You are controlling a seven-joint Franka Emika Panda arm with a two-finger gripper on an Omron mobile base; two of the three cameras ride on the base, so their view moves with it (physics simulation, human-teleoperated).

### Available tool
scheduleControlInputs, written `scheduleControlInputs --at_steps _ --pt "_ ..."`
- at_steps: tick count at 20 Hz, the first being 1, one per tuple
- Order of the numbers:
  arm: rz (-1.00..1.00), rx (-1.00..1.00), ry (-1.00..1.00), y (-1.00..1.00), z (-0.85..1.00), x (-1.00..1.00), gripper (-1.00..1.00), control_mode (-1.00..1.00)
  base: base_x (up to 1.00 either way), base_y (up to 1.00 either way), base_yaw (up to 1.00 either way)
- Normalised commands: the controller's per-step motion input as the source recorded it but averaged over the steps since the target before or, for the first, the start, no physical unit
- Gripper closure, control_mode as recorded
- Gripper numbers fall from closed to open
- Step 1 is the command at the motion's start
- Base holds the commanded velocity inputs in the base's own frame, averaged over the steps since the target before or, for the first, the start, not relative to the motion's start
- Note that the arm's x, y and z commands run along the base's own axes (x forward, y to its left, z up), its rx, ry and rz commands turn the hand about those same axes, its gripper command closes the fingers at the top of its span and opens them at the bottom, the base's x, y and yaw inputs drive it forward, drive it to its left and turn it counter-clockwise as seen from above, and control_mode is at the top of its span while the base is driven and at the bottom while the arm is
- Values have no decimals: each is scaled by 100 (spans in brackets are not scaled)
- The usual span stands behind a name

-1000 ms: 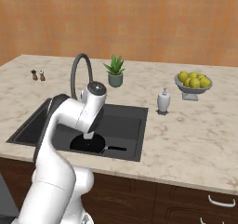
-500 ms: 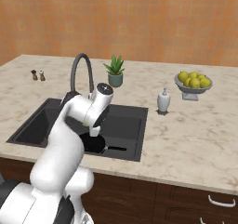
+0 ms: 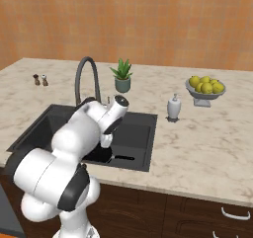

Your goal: Pick the pan and sponge and place them into the sink. Then turn on the water.

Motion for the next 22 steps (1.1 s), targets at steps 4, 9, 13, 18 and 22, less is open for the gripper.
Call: scheduleControlInputs --at_steps 4,9,13,18,22 --pt "0 3 11 11 -52 41 100 -100 0 0 0" --pt "0 1 13 20 -57 32 100 -100 0 0 0" --pt "0 1 10 17 -56 14 100 -100 0 0 0" --pt "0 5 6 5 -41 18 100 -100 0 0 0" --pt "0 7 1 0 -26 27 100 -100 0 0 0"
